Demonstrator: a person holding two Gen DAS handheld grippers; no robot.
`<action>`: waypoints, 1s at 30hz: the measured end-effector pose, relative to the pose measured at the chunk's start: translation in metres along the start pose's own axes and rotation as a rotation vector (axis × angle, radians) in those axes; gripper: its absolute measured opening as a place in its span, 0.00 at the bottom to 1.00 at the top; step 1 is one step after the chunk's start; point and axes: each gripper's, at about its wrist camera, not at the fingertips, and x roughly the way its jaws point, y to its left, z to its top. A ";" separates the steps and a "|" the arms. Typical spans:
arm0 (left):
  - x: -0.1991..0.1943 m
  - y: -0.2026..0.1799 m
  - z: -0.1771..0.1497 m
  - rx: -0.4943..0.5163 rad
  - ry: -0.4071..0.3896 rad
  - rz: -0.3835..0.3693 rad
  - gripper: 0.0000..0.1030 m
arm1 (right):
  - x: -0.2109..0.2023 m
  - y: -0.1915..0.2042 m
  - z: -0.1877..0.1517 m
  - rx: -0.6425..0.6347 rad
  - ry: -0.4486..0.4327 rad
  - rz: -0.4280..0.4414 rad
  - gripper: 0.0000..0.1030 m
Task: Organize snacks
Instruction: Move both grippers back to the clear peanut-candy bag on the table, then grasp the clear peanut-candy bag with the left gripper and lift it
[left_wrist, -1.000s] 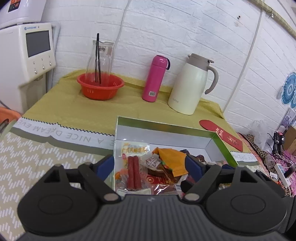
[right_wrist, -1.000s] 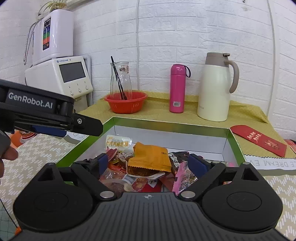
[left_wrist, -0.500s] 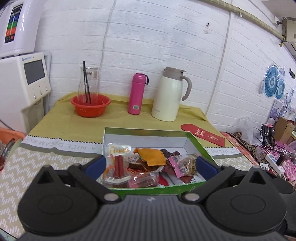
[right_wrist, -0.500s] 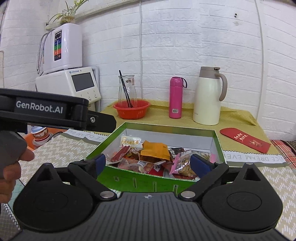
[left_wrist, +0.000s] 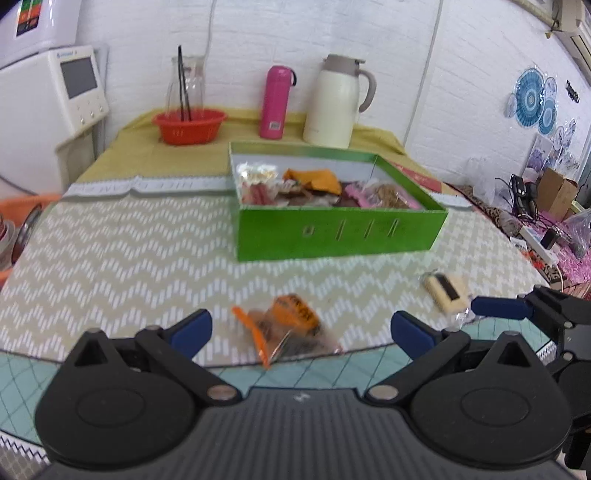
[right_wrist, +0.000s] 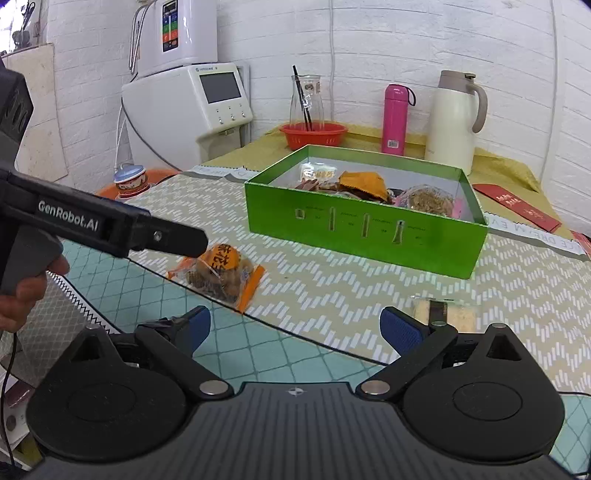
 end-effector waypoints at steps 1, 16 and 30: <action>0.000 0.007 -0.006 -0.017 0.018 0.001 1.00 | 0.004 0.002 -0.001 0.000 0.008 0.012 1.00; 0.005 0.042 -0.006 -0.188 0.013 -0.113 1.00 | 0.066 0.031 0.005 0.029 -0.019 0.110 1.00; 0.043 0.036 0.002 -0.162 0.093 -0.186 0.64 | 0.048 0.035 -0.008 0.014 0.005 0.128 0.61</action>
